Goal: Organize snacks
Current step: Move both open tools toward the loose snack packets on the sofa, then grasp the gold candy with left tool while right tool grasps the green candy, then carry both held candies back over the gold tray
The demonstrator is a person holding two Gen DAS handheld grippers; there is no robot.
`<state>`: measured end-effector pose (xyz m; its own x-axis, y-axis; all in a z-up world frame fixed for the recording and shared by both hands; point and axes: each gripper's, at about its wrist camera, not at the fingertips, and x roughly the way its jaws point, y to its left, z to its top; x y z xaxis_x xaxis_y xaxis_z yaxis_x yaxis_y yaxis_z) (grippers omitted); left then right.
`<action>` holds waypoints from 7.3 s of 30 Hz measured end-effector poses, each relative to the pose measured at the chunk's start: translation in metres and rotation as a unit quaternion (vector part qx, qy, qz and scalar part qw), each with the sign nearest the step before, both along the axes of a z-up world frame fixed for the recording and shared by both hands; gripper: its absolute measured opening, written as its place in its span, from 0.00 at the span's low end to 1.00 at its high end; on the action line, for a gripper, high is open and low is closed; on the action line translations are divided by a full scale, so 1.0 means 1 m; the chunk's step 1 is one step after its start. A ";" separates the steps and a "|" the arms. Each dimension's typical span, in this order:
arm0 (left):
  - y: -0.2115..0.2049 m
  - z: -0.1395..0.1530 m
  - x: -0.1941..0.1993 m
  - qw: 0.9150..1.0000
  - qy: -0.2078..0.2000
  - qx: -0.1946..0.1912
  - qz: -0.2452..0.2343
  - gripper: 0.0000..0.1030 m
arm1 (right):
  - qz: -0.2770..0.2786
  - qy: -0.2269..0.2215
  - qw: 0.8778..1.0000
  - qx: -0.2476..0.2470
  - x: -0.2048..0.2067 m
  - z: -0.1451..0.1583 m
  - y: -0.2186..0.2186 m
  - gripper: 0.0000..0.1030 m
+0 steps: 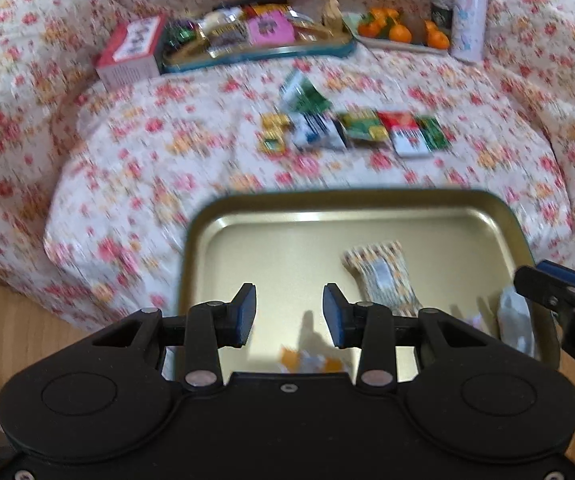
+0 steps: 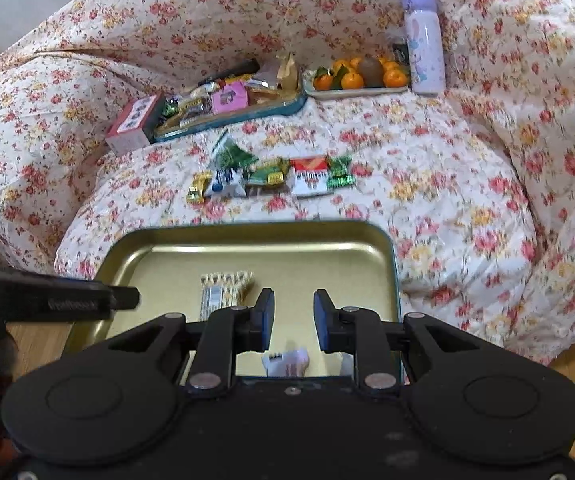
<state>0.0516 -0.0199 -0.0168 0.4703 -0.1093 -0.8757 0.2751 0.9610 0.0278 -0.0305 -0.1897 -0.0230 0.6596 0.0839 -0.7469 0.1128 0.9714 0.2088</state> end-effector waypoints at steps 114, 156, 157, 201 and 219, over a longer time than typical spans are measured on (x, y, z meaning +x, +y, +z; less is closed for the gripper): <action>-0.018 -0.083 0.200 1.000 0.003 -0.010 -0.027 0.50 | 0.027 0.038 0.993 -0.110 0.216 -0.086 -0.046 0.40; -0.013 -0.053 0.175 0.995 -0.085 -0.017 0.040 0.23 | -0.053 -0.042 0.997 -0.032 0.185 -0.019 -0.054 0.18; -0.010 -0.046 0.173 0.995 -0.089 -0.021 0.045 0.23 | -0.053 -0.054 0.997 -0.030 0.180 -0.012 -0.053 0.18; -0.009 -0.005 -0.025 0.997 -0.060 -0.049 0.027 0.24 | -0.021 -0.077 0.997 0.000 -0.020 0.008 0.010 0.19; -0.005 -0.020 -0.007 0.996 -0.045 -0.023 0.068 0.25 | -0.013 -0.054 0.998 -0.008 -0.011 0.000 0.017 0.19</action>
